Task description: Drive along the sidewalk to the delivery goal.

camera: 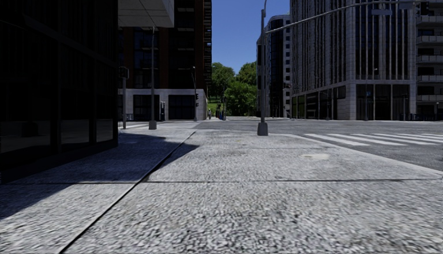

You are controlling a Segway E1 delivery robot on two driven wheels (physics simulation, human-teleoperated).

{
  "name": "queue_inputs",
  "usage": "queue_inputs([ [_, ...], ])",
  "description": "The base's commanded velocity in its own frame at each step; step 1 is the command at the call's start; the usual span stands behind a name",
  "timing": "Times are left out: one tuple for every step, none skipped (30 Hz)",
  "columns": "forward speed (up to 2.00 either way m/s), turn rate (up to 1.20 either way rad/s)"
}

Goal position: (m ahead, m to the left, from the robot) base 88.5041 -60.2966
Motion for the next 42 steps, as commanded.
queue_inputs([
  [2.00,0.00],
  [2.00,0.00],
  [2.00,0.00],
  [2.00,0.00],
  [2.00,0.00],
  [2.00,0.00],
  [2.00,0.00],
  [2.00,0.00],
  [2.00,0.00],
  [2.00,0.00],
  [2.00,0.00],
  [2.00,0.00],
  [2.00,0.00],
  [2.00,0.00],
  [2.00,0.00],
  [2.00,0.00],
  [2.00,0.00],
  [2.00,0.00],
  [2.00,0.00],
  [2.00,0.00],
  [2.00,0.00],
  [2.00,0.00],
  [2.00,0.00],
  [2.00,0.00],
  [2.00,0.00],
  [2.00,-0.01],
  [2.00,-0.01],
  [2.00,-0.10],
  [2.00,-0.25],
  [2.00,-0.41],
  [2.00,-0.41],
  [2.00,-0.46],
  [2.00,-0.48],
  [2.00,-0.48],
  [2.00,-0.48],
  [2.00,-0.48],
  [2.00,-0.49],
  [2.00,-0.49],
  [2.00,-0.49],
  [2.00,-0.49],
  [2.00,-0.49],
  [2.00,-0.49],
])
